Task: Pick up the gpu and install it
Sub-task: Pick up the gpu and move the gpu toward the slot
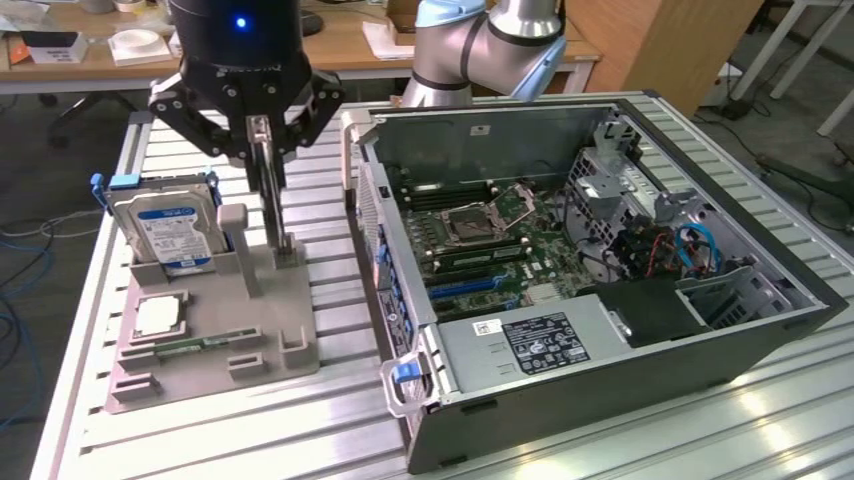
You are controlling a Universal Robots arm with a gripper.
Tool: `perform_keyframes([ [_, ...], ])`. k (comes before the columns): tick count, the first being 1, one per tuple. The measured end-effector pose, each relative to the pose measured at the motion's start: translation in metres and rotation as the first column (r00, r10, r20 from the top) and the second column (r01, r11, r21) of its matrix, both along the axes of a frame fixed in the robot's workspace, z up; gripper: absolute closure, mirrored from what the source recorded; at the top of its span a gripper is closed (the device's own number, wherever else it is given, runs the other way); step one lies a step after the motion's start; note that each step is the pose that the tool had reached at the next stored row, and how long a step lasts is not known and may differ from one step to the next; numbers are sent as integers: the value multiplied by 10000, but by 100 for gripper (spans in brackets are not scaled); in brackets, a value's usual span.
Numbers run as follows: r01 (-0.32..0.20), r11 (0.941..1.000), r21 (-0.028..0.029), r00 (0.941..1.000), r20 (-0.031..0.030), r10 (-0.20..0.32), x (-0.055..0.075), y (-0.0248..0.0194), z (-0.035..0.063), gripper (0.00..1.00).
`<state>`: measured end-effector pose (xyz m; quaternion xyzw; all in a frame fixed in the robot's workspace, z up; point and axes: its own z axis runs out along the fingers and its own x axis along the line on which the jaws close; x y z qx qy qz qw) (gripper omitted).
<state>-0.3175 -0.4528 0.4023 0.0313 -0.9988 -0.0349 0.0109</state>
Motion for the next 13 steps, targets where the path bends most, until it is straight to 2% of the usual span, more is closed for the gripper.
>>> perform_keyframes([
  [13, 0, 10000, 0, 10000, 1, 0, 0, 0, 126, 74],
])
